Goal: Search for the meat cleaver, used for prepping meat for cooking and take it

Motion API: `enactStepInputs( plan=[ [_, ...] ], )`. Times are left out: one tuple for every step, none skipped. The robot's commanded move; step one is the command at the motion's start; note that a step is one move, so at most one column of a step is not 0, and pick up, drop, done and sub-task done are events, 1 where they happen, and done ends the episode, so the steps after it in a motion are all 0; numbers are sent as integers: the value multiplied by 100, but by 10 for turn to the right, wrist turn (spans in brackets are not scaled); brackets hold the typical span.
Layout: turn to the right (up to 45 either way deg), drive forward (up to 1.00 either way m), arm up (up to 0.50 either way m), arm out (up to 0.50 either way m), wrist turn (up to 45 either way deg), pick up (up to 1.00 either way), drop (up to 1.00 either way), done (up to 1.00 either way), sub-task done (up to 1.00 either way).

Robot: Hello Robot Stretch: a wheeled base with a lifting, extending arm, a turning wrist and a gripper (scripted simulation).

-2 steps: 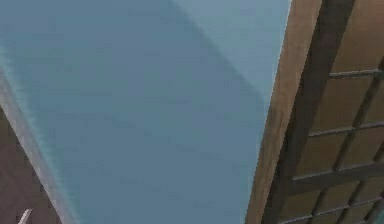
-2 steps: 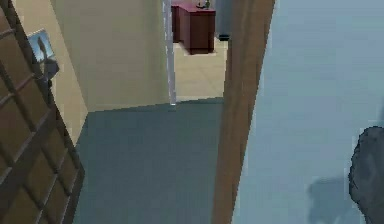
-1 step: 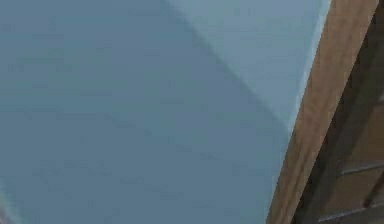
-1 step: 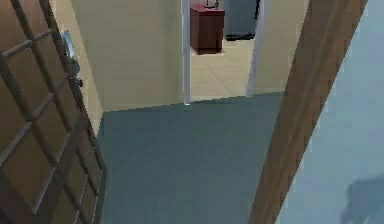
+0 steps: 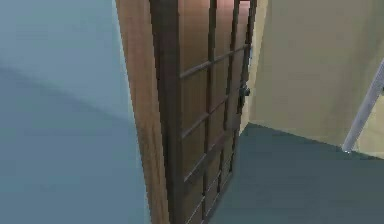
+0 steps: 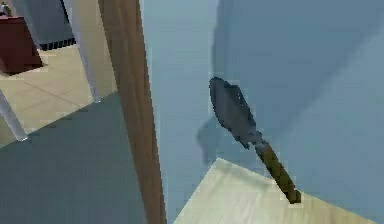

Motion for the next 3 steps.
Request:
enactStepInputs(
  plan=[
    [450,0,0,0,0,0,0,0,0],
    [60,0,0,0,0,0,0,0,0],
    [0,95,0,0,0,0,0,0,0]
  ],
)
